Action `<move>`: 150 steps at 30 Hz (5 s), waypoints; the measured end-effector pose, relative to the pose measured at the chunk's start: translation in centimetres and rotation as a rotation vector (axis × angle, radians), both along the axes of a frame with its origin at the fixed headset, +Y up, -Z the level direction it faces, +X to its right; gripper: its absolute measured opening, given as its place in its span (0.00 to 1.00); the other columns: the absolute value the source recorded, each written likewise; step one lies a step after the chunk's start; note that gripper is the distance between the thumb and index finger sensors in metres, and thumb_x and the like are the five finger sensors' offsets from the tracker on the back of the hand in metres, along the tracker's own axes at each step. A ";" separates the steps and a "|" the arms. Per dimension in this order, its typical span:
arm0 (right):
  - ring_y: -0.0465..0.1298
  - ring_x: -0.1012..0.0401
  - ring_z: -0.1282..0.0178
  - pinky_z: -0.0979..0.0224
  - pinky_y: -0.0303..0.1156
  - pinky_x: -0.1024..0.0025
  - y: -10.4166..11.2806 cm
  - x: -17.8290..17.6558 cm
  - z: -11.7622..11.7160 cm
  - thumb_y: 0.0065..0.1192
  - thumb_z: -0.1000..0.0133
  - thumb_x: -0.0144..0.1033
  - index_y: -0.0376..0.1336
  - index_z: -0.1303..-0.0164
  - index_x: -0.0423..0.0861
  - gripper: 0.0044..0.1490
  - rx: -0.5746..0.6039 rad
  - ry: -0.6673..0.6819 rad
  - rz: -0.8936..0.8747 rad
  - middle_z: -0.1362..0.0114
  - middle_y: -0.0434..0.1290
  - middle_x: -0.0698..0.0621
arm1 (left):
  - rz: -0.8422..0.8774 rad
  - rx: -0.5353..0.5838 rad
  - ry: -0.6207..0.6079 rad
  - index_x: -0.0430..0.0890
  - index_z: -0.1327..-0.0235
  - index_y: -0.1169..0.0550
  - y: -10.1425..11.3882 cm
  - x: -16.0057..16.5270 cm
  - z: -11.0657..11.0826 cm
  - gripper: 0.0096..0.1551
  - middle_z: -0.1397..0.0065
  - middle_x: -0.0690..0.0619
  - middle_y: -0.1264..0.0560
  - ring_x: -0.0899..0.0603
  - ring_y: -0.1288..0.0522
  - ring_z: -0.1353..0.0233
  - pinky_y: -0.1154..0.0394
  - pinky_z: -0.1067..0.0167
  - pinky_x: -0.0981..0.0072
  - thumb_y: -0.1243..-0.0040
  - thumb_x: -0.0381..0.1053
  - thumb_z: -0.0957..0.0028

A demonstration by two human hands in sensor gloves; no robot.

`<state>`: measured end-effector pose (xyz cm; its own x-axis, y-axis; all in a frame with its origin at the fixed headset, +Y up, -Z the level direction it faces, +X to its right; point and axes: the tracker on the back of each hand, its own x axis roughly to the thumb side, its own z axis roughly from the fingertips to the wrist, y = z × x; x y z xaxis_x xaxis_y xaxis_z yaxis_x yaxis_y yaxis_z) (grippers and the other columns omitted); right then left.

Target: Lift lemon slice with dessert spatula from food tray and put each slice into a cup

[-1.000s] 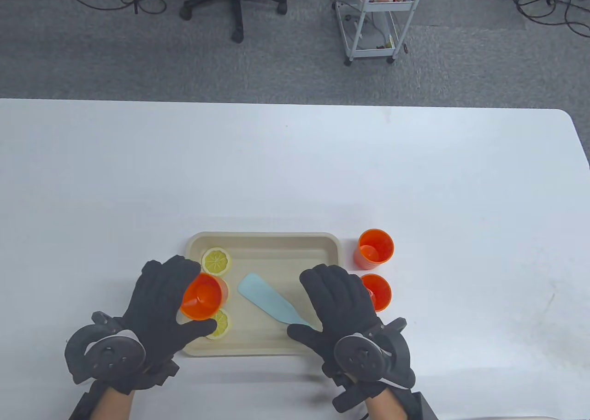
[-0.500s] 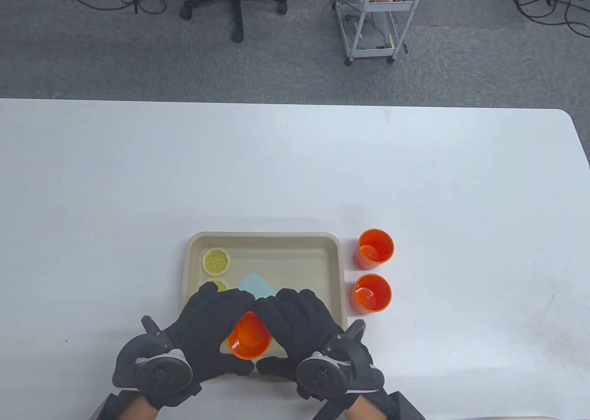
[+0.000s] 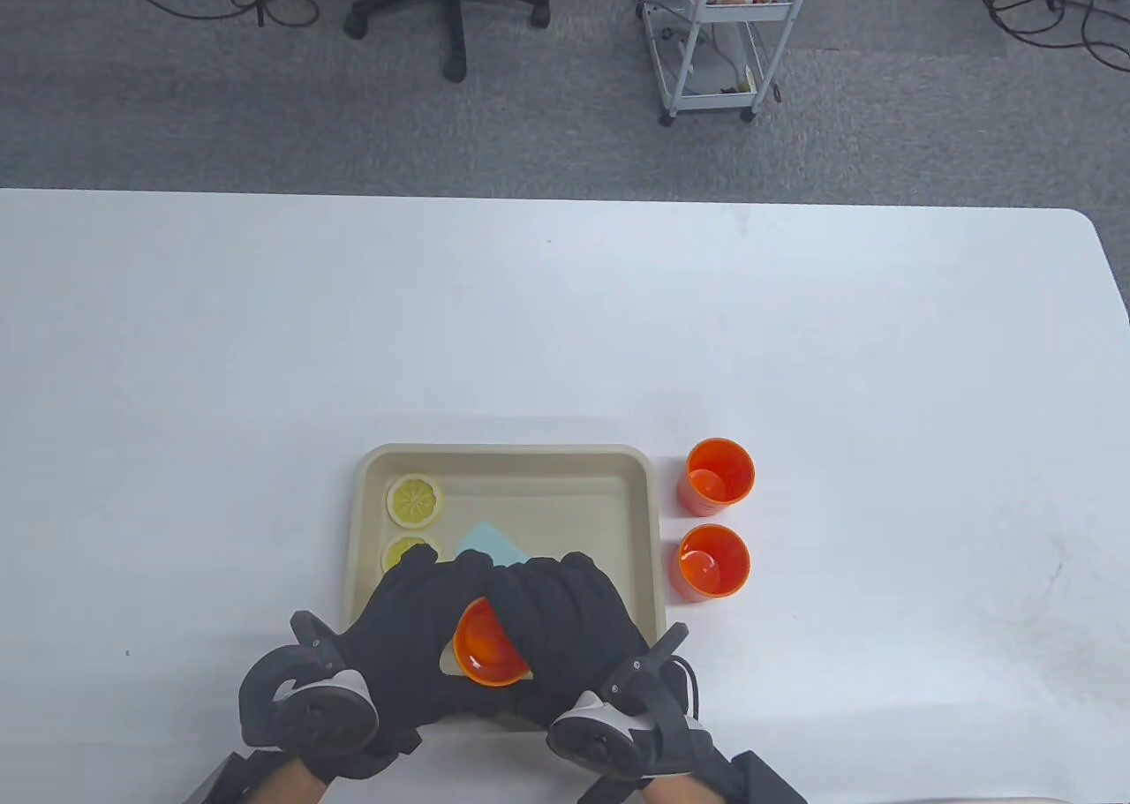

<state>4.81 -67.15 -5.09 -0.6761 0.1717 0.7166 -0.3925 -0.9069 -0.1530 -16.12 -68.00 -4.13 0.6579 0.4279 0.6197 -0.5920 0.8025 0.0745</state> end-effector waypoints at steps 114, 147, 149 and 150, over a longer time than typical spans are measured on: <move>0.82 0.56 0.40 0.33 0.75 0.55 -5.2 -0.5 -4.4 0.73 0.42 0.46 0.60 0.23 0.47 0.39 -0.390 -0.516 0.572 0.33 0.74 0.50 | -0.152 -0.456 0.512 0.41 0.11 0.47 -4.2 -10.3 -4.8 0.58 0.16 0.39 0.32 0.32 0.24 0.23 0.21 0.34 0.41 0.37 0.70 0.41; 0.78 0.53 0.32 0.24 0.69 0.47 -4.0 -0.5 -4.3 0.73 0.43 0.46 0.65 0.25 0.52 0.35 -0.363 -0.570 0.645 0.28 0.73 0.50 | -0.271 -0.728 0.565 0.39 0.19 0.33 -5.8 -9.1 -5.8 0.41 0.43 0.53 0.18 0.55 0.14 0.55 0.14 0.55 0.64 0.35 0.58 0.38; 0.78 0.53 0.32 0.24 0.69 0.47 -4.3 -0.6 -4.5 0.73 0.43 0.45 0.65 0.26 0.52 0.35 -0.387 -0.572 0.637 0.28 0.73 0.50 | -0.278 -0.726 0.568 0.39 0.19 0.33 -5.8 -9.0 -5.8 0.41 0.43 0.53 0.18 0.55 0.14 0.55 0.14 0.55 0.64 0.35 0.58 0.38; 0.78 0.53 0.32 0.24 0.69 0.46 -4.4 -0.7 -4.7 0.73 0.43 0.45 0.65 0.26 0.52 0.35 -0.391 -0.571 0.634 0.28 0.73 0.50 | -0.281 -0.725 0.570 0.39 0.19 0.33 -5.8 -9.0 -5.8 0.41 0.43 0.53 0.18 0.55 0.14 0.55 0.14 0.55 0.64 0.35 0.58 0.38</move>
<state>4.10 -71.55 -9.79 -0.9574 -0.1909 0.2167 0.2334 -0.9534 0.1911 -25.13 -73.79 -9.90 0.9151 0.3620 -0.1776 -0.3995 0.8736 -0.2778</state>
